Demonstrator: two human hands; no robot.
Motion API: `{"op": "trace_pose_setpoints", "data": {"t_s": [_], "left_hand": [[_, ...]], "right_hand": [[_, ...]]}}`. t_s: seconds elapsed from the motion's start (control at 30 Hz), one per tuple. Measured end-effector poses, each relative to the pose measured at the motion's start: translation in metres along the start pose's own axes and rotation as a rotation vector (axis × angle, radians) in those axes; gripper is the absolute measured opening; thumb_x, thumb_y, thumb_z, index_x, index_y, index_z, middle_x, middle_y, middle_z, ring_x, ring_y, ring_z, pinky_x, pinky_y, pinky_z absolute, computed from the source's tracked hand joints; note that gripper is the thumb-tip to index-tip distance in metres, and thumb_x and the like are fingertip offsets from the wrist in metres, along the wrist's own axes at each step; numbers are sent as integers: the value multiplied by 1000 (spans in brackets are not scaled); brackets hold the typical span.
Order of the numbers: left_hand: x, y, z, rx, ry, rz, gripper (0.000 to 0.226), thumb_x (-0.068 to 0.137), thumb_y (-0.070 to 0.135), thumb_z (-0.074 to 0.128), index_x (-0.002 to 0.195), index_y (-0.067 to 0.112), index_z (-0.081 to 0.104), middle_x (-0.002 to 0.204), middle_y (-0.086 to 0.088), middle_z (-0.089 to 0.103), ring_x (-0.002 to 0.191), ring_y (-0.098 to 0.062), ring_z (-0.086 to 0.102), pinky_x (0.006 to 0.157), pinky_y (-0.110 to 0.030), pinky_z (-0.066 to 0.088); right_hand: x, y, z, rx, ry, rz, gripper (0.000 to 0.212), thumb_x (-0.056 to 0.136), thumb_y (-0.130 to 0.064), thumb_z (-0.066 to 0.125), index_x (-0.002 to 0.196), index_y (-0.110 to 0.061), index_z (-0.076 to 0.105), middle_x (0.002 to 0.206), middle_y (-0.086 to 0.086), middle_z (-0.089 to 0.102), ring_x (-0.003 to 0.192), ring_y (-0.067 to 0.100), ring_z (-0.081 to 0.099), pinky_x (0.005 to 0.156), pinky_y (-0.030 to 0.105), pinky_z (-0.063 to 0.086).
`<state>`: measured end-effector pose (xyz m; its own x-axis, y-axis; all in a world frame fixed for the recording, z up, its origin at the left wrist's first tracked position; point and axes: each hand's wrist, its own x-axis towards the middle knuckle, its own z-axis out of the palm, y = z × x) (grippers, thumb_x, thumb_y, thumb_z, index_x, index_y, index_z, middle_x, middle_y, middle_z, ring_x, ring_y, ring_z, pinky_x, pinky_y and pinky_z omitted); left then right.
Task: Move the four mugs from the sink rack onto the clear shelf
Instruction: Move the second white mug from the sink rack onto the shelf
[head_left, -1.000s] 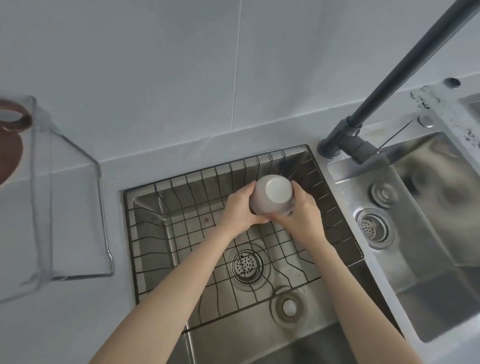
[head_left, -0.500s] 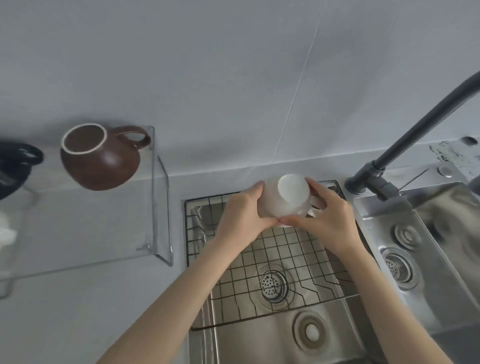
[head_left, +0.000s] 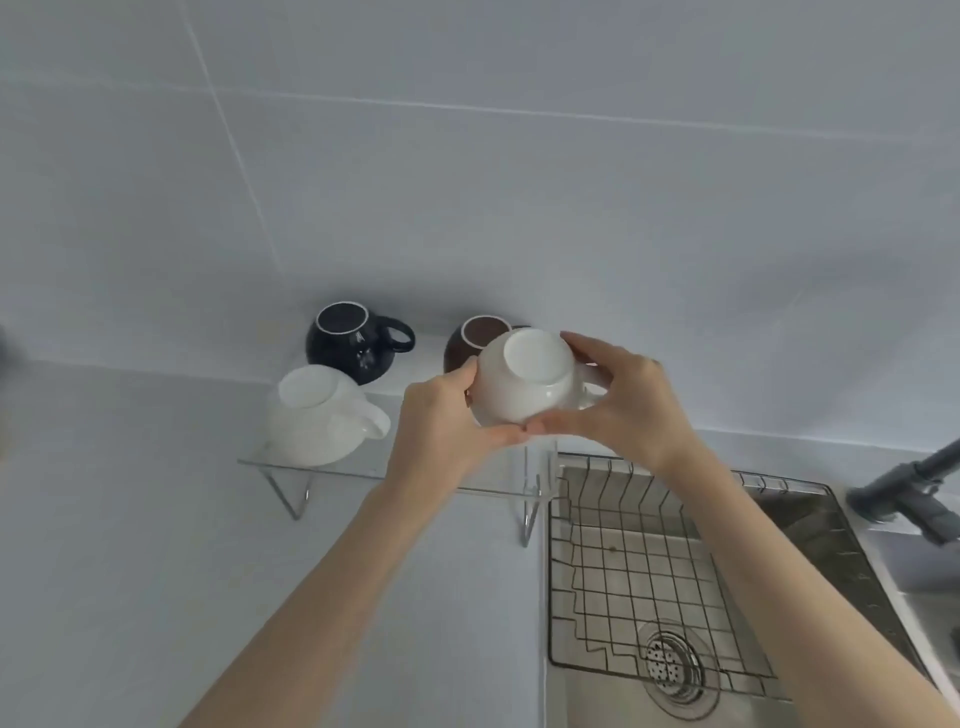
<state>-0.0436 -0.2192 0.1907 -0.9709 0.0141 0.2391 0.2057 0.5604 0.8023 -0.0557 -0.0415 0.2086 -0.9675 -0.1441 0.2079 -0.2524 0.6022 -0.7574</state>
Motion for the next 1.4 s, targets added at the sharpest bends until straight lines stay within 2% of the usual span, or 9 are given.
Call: {"op": "trace_pose_setpoints", "data": {"t_s": [0.23,0.5,0.67,0.93,1.07,1.17,1.23,1.3,1.4], "left_hand": [[-9,-48,-21,42,-83,-145,60,46,36,84,92,7,59,87,-9,71,86,-26,64,79,-44,53],[-11,-64,-17,21,-70,-154,78,45,33,85,109,1,53,99,-16,70,89,-30,65,81,-44,53],[-13,-70,-11,24,-93,-160,62,44,37,82,94,10,58,86,-7,71,83,-25,64,79,-43,53],[-13,-70,-9,24,-106,-147,69,48,37,82,107,13,56,98,-6,70,90,-21,63,83,-41,53],[5,-67,-25,72,-240,-221,81,52,47,79,119,11,50,122,-10,60,109,-26,57,92,-42,47],[33,-55,-35,-82,-213,-231,62,65,58,60,117,25,54,123,5,57,115,-15,52,90,-26,42],[49,-45,-30,-226,-224,-255,35,75,52,50,107,41,59,110,19,58,105,-9,53,86,-21,40],[63,-44,-15,-289,-249,-337,38,85,46,42,116,31,56,115,11,55,98,-11,54,91,-29,37],[75,-53,0,-322,-251,-444,36,86,52,31,84,27,57,108,0,53,99,-16,49,100,-35,35]], "right_hand": [[10,1,58,-10,-107,61,88,36,-51,85,117,-33,56,90,-16,65,92,9,60,71,-1,37],[10,11,77,-37,-129,108,99,34,-53,84,123,-25,52,103,-10,62,103,11,57,84,19,39],[10,17,80,-34,-146,129,98,35,-50,85,125,-27,51,113,-2,64,106,12,56,90,23,41],[11,23,78,-57,-198,113,97,44,-49,85,130,-27,45,120,-1,60,112,15,53,97,33,42],[17,25,62,53,-276,163,77,65,-57,68,132,-33,41,128,-10,54,120,8,46,100,26,35],[45,31,40,311,-17,230,32,88,-45,45,118,-38,56,120,-20,60,116,0,50,97,13,33],[65,38,36,395,42,283,39,93,-42,34,124,-28,53,133,-8,54,125,6,43,107,24,28],[75,45,43,395,19,330,49,95,-45,24,131,-23,47,143,-1,43,133,10,33,109,26,19],[79,56,57,413,-8,369,56,93,-51,14,134,-25,41,149,-3,34,136,6,23,102,22,11]]}}
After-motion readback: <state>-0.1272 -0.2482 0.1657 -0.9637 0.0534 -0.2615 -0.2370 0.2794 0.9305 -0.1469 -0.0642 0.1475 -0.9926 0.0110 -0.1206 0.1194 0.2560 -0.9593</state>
